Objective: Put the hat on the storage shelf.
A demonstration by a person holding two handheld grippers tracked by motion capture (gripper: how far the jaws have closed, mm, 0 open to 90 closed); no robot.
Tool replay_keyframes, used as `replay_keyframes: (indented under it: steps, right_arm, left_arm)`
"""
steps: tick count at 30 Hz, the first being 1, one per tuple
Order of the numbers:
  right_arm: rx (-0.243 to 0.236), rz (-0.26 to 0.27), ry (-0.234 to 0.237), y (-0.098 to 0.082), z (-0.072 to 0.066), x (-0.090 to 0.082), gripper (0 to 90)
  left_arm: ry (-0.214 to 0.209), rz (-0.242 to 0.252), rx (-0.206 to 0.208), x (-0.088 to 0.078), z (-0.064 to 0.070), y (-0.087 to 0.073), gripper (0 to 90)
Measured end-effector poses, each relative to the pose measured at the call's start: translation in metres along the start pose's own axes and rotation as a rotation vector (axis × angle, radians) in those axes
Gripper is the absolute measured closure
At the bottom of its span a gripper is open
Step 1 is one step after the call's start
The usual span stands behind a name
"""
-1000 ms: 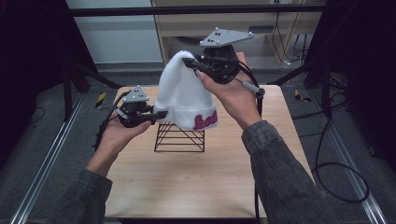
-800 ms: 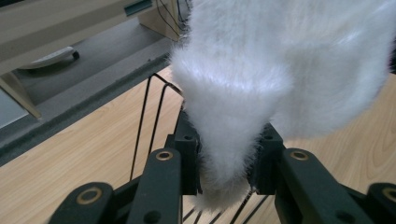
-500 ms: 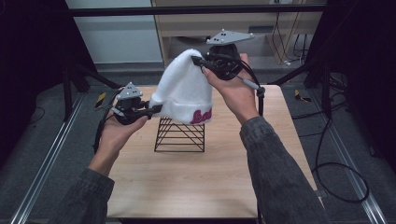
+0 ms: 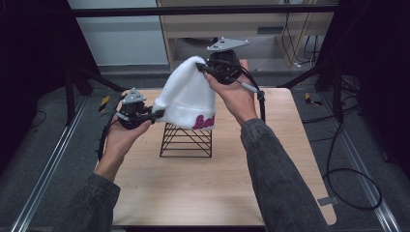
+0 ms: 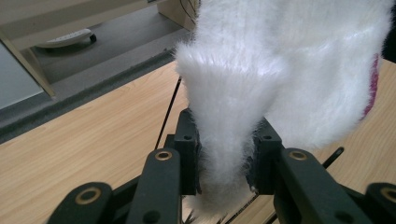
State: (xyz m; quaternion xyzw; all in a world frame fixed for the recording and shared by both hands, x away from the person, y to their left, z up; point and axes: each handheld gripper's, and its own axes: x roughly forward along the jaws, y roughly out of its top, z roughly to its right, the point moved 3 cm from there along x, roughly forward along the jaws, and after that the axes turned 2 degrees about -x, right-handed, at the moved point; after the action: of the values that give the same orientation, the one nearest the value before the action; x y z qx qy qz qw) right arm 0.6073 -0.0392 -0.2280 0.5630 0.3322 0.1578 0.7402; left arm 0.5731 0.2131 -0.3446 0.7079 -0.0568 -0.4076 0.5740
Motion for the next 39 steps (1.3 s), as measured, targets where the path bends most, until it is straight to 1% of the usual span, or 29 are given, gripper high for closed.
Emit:
replay_keyframes:
  steps: [4,5,7,10,16,17,19,22,26,28,31,34,36,37,38,39]
  right_arm:
    - [-0.007,-0.001,0.006,-0.002,-0.004,0.005,82.4]
    - [-0.003,-0.001,0.009,-0.002,-0.005,0.005,82.4]
    - [-0.005,-0.004,0.016,-0.002,-0.007,0.006,82.4]
    - [-0.008,-0.005,0.027,-0.004,-0.009,0.007,82.4]
    - [-0.017,-0.015,0.054,-0.008,-0.018,0.008,82.1]
    - [-0.026,-0.017,0.057,-0.007,-0.019,0.009,82.1]
    - [-0.029,-0.017,0.059,-0.007,-0.020,0.010,82.0]
    - [-0.039,-0.026,0.057,-0.006,-0.022,0.012,81.8]
    - [-0.042,-0.041,0.047,-0.007,-0.021,0.020,81.8]
    - [-0.039,-0.044,0.041,-0.007,-0.018,0.024,81.9]
    - [-0.024,-0.039,0.034,-0.005,-0.012,0.028,82.0]
    - [-0.020,-0.030,0.025,-0.001,-0.008,0.029,82.2]
    - [-0.011,-0.016,0.023,0.001,-0.007,0.029,82.3]
    - [-0.008,-0.014,0.027,0.001,-0.008,0.028,82.3]
    - [-0.015,-0.017,0.031,0.000,-0.009,0.028,82.3]
    - [-0.019,-0.019,0.034,-0.001,-0.010,0.028,82.3]
  left_arm:
    - [0.006,-0.003,-0.009,0.001,-0.004,-0.004,69.5]
    - [0.007,-0.007,-0.006,0.000,-0.005,-0.005,69.5]
    - [0.007,-0.003,-0.012,0.001,-0.006,-0.007,69.5]
    - [0.015,-0.003,-0.009,0.000,-0.008,-0.012,69.6]
    - [0.015,-0.002,-0.030,0.001,-0.012,-0.023,69.6]
    - [0.014,-0.002,-0.032,0.001,-0.013,-0.024,69.5]
    - [0.016,-0.007,-0.032,0.002,-0.014,-0.026,69.6]
    - [0.017,-0.006,-0.044,0.005,-0.017,-0.027,69.6]
    - [0.019,-0.013,-0.061,0.008,-0.020,-0.029,69.7]
    - [0.018,-0.002,-0.079,0.009,-0.021,-0.027,69.8]
    - [0.022,0.011,-0.072,0.008,-0.020,-0.023,69.7]
    - [0.025,0.023,-0.067,0.007,-0.019,-0.019,69.6]
    - [0.037,0.026,-0.049,0.007,-0.018,-0.017,69.5]
    - [0.044,0.019,-0.047,0.008,-0.018,-0.018,69.4]
    - [0.048,0.014,-0.045,0.009,-0.019,-0.019,69.4]
    - [0.049,0.012,-0.051,0.010,-0.021,-0.021,69.4]
